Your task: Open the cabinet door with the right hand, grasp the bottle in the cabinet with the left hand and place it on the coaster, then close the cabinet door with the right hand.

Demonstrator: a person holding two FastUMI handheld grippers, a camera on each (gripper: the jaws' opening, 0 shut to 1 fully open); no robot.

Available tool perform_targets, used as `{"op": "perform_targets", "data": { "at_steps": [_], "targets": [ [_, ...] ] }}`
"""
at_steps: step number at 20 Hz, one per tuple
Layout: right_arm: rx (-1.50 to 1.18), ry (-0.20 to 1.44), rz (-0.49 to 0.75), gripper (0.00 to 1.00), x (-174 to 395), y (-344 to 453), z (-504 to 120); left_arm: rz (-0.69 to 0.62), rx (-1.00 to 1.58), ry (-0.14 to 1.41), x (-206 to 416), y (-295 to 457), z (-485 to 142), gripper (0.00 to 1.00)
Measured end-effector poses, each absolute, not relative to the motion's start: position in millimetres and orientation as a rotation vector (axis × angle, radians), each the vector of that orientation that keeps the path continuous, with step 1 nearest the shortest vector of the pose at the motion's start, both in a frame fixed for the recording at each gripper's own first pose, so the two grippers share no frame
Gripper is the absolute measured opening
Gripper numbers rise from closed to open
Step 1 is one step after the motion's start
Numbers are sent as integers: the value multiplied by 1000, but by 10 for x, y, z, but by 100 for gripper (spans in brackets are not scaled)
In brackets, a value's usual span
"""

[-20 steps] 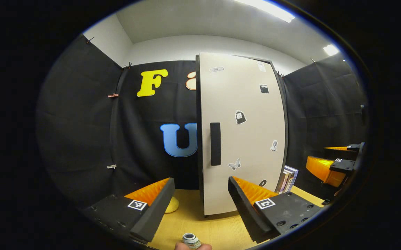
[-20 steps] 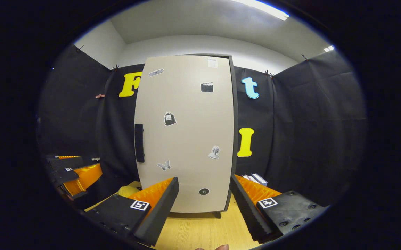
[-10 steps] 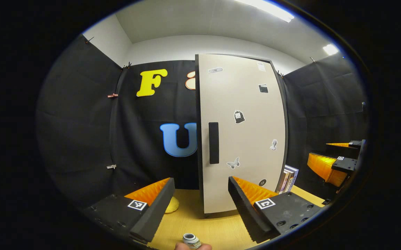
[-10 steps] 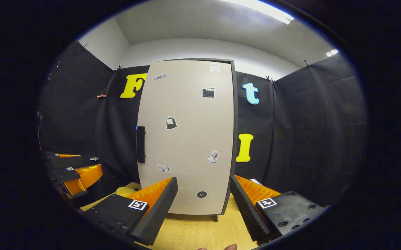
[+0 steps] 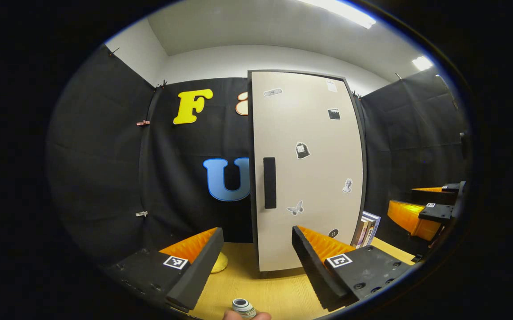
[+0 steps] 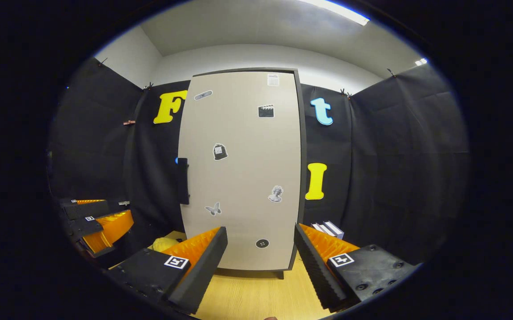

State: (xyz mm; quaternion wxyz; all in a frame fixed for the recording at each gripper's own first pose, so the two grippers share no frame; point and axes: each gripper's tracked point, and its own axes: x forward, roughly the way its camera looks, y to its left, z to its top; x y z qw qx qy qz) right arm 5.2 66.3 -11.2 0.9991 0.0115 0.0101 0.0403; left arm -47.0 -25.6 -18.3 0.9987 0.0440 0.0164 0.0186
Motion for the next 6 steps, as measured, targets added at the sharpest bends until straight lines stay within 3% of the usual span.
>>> {"op": "perform_targets", "data": {
  "at_steps": [6],
  "targets": [
    [12, 11, 94, 98, 55, 696, -120, 37, 92, 25, -492, -278, -166, 97]
  ]
}}
